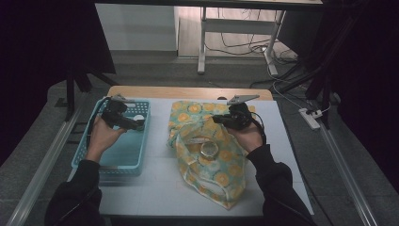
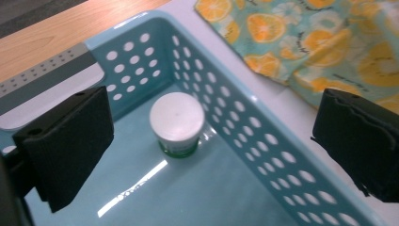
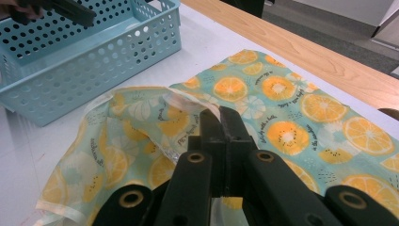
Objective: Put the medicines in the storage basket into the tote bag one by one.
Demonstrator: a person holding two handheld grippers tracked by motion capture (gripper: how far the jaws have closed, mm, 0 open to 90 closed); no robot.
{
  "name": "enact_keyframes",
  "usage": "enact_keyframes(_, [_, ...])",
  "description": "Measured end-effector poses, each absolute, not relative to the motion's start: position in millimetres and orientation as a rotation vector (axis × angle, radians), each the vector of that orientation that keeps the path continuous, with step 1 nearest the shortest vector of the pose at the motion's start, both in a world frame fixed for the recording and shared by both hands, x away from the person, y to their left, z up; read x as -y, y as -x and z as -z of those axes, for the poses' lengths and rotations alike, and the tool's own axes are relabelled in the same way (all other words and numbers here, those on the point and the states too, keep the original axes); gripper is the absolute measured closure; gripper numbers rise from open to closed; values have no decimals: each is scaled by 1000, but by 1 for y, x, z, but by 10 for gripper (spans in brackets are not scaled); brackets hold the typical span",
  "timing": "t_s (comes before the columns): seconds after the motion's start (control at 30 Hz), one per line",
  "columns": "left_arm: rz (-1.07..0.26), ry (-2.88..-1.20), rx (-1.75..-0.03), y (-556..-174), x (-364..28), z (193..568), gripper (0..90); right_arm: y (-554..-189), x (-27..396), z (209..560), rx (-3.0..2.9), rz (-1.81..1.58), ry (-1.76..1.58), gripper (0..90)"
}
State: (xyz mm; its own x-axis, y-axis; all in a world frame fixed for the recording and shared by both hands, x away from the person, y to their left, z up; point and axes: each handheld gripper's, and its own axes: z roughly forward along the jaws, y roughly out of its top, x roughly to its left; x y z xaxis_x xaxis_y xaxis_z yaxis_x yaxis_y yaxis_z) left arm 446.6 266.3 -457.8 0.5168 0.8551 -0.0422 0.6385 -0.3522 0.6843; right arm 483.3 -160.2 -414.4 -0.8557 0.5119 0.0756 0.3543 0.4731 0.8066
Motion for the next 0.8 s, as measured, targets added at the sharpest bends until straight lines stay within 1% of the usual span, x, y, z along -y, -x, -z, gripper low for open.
enact_keyframes(0.2, [-445,-2159,-1252,-459,-267,471,2,-483,159,415,-2543,-1326,-753,900])
enact_keyframes(0.37, [-416,-2158,-1275,-466,-269,481,0,-483,160,415,-2544,-1326,-752,900])
enact_keyframes(0.63, [-414,-2199,-1324,-475,-267,493,2,-483,160,415,-2546,-1328,-751,900])
enact_keyframes(0.8, [-422,-2222,-1325,-479,-265,496,42,-483,160,416,-2547,-1329,-748,900])
